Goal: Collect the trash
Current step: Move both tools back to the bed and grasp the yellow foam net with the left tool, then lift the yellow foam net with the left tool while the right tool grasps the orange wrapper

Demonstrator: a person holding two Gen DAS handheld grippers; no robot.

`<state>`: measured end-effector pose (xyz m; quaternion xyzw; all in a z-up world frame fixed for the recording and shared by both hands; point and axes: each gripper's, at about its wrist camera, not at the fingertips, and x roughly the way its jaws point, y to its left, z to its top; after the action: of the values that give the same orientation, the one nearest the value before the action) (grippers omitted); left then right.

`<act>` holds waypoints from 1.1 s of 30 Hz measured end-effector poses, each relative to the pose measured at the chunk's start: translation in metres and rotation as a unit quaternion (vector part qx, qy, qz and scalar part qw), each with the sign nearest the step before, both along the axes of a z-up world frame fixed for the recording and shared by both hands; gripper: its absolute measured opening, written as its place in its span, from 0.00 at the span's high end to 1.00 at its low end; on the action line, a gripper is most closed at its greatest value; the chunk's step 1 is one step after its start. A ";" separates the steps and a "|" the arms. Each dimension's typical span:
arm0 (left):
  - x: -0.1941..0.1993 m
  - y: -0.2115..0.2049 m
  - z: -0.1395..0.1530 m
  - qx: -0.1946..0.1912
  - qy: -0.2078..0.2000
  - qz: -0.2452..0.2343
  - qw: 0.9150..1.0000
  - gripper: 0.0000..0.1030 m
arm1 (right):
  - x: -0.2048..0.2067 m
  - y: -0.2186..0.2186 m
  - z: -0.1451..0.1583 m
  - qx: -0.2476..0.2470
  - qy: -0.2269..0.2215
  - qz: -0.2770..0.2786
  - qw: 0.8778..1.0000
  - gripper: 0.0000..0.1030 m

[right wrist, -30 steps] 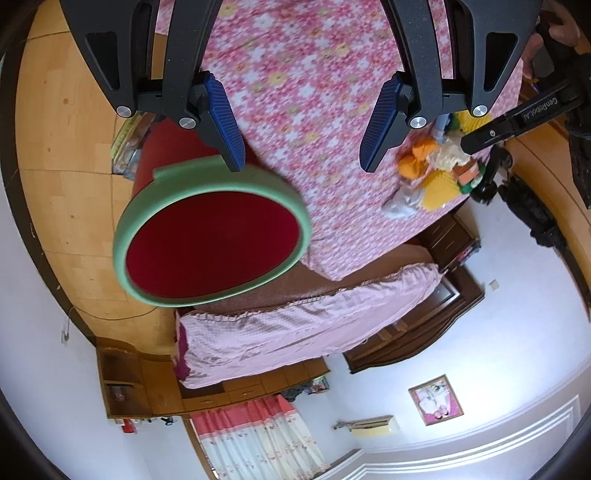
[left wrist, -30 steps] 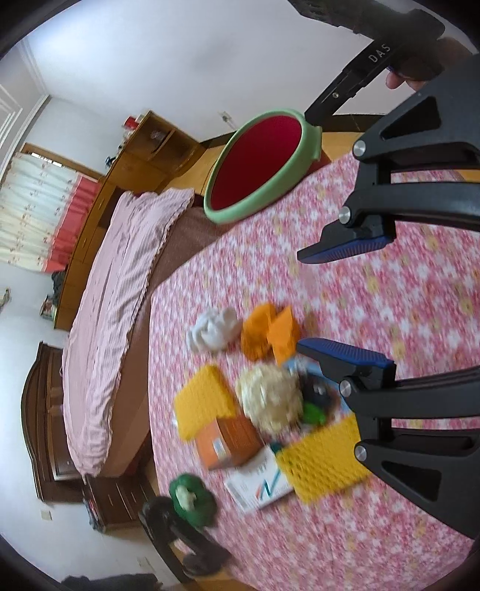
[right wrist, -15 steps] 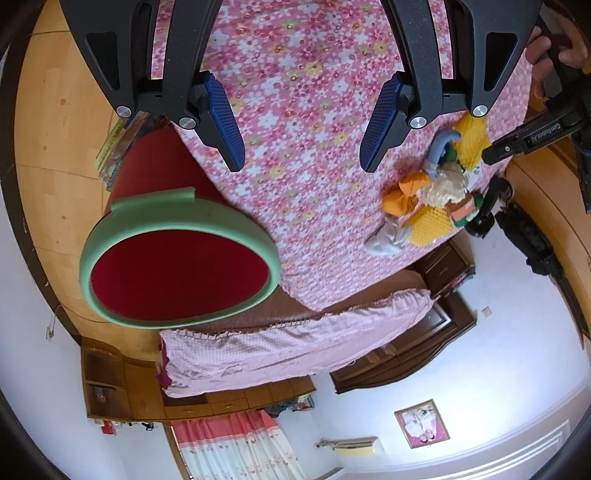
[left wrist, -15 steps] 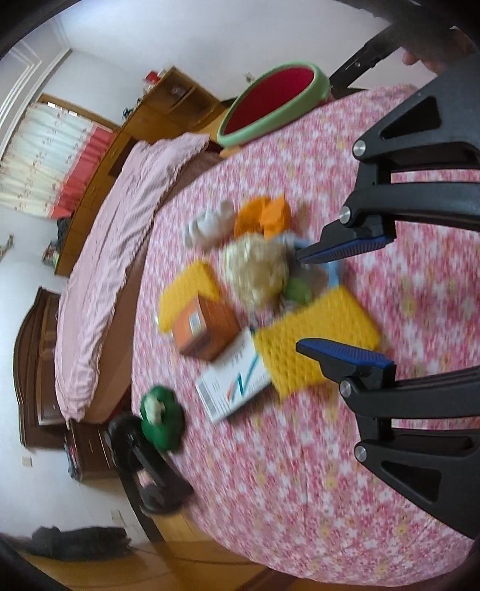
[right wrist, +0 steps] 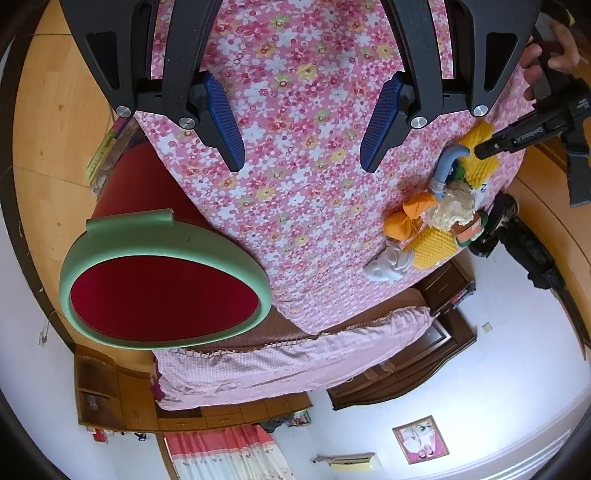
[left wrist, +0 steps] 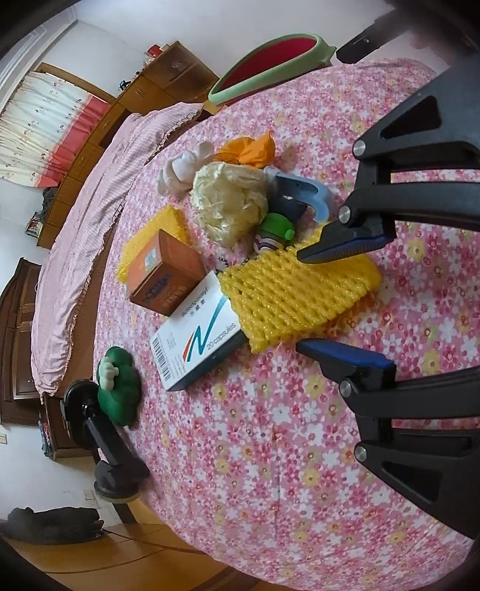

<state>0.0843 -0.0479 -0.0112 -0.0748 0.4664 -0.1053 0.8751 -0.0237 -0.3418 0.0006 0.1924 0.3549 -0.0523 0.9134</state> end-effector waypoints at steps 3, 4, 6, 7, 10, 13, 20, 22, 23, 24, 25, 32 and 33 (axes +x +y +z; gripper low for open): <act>-0.001 0.000 -0.002 -0.008 -0.005 -0.001 1.000 0.59 | 0.001 -0.001 -0.002 0.003 0.002 0.000 1.000 0.35; -0.001 0.000 -0.002 -0.010 -0.005 -0.002 1.000 0.59 | 0.000 -0.001 -0.002 0.003 0.002 0.000 1.000 0.35; -0.003 0.000 -0.002 -0.012 -0.009 -0.004 1.000 0.60 | 0.001 -0.001 -0.003 0.005 0.003 0.000 1.000 0.35; -0.003 -0.001 -0.001 -0.012 -0.009 -0.006 1.000 0.60 | 0.001 -0.001 -0.003 0.006 0.003 0.000 1.000 0.35; -0.008 -0.002 -0.001 -0.028 -0.011 -0.014 0.999 0.72 | 0.002 0.000 -0.004 0.007 0.004 0.002 1.000 0.35; -0.010 0.000 0.000 -0.043 -0.013 -0.020 0.999 0.84 | 0.002 0.003 -0.003 0.006 0.005 0.005 1.000 0.35; -0.018 0.006 0.014 -0.065 -0.030 -0.027 0.997 0.89 | 0.004 0.010 0.002 0.002 0.005 0.011 1.000 0.35; -0.020 0.009 0.021 -0.067 -0.038 -0.027 0.997 0.90 | 0.005 0.013 0.004 -0.002 0.004 0.015 1.000 0.35; -0.022 0.012 0.024 -0.068 -0.044 -0.026 0.996 0.90 | 0.006 0.016 0.006 -0.004 0.003 0.017 1.000 0.35; -0.022 0.014 0.028 -0.068 -0.050 -0.025 0.996 0.90 | 0.007 0.017 0.007 -0.006 0.003 0.018 1.000 0.35; -0.024 0.017 0.033 -0.068 -0.060 -0.023 0.996 0.90 | 0.008 0.020 0.008 -0.008 0.002 0.021 1.000 0.35; -0.015 0.035 0.056 -0.046 -0.107 -0.007 0.993 0.90 | 0.025 0.038 0.016 -0.018 0.003 0.041 0.999 0.35; -0.011 0.036 0.057 -0.043 -0.111 -0.004 0.993 0.90 | 0.028 0.041 0.017 -0.019 0.003 0.044 0.999 0.35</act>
<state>0.0731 -0.0115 0.0463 -0.0983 0.3620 -0.1368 0.9168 0.0042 -0.3012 0.0178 0.1590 0.3648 -0.0195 0.9172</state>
